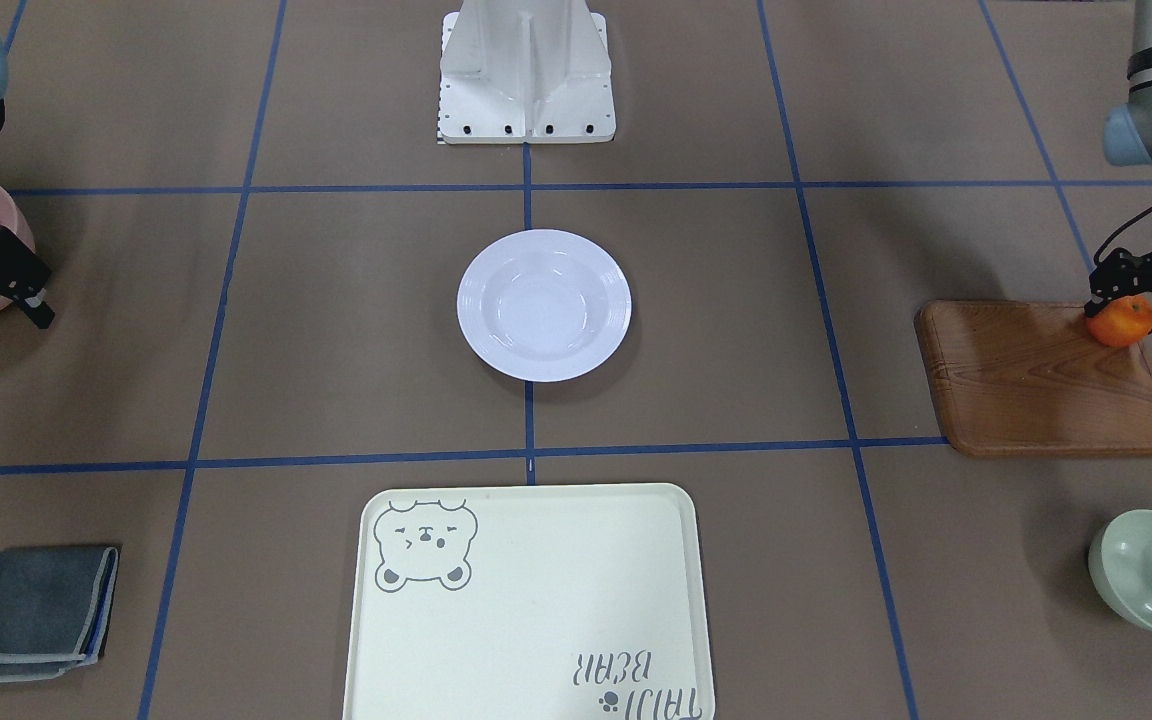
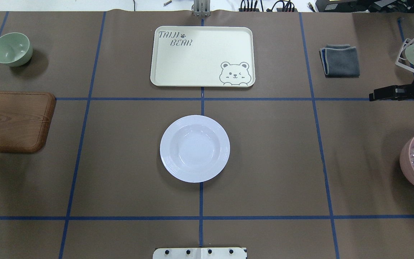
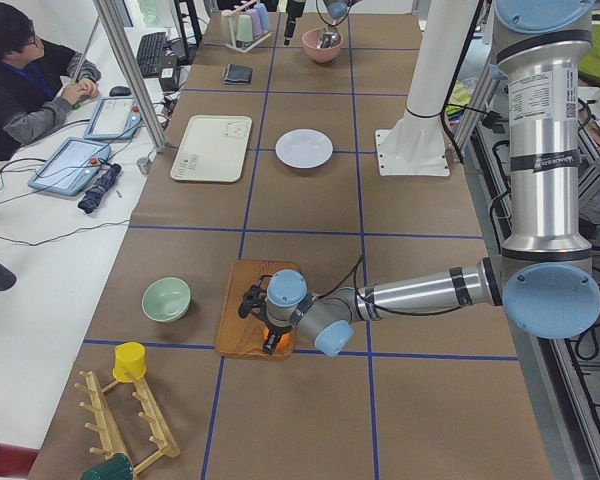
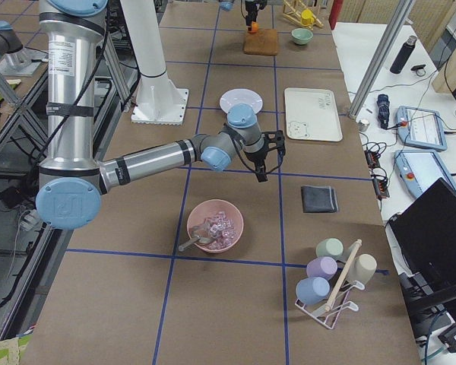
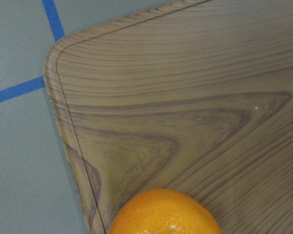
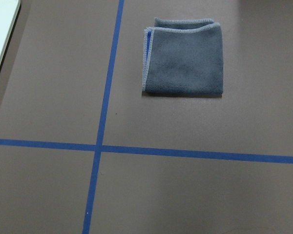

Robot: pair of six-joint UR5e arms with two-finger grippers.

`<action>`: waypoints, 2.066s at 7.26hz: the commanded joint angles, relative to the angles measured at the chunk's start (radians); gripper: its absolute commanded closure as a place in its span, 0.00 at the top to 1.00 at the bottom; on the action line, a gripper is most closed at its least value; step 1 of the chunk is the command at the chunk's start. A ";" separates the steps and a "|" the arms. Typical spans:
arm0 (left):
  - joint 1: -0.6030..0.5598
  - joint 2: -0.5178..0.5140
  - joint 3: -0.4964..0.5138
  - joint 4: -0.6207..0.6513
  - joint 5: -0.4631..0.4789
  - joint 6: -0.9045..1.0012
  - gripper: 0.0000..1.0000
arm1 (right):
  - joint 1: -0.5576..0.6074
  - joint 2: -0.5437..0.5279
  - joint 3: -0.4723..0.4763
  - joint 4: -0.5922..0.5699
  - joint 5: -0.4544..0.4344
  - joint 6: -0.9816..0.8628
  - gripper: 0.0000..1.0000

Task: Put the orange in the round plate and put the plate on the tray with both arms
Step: 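Grasp the orange on the wooden tray with the left gripper, then carry the orange with the left gripper and lower it onto the white plate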

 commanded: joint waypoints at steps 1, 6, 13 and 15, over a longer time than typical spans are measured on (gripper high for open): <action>-0.001 -0.002 -0.079 0.006 -0.051 -0.005 0.00 | 0.000 0.000 0.001 0.000 0.001 0.000 1.00; 0.132 -0.253 -0.313 0.007 -0.029 -0.512 0.00 | -0.002 0.001 0.001 0.002 0.004 0.008 1.00; 0.677 -0.766 -0.308 0.592 0.559 -0.942 0.00 | -0.022 0.017 0.001 0.002 0.001 0.013 1.00; 0.796 -0.777 -0.286 0.597 0.641 -0.962 0.06 | -0.025 0.017 0.001 0.002 0.001 0.013 1.00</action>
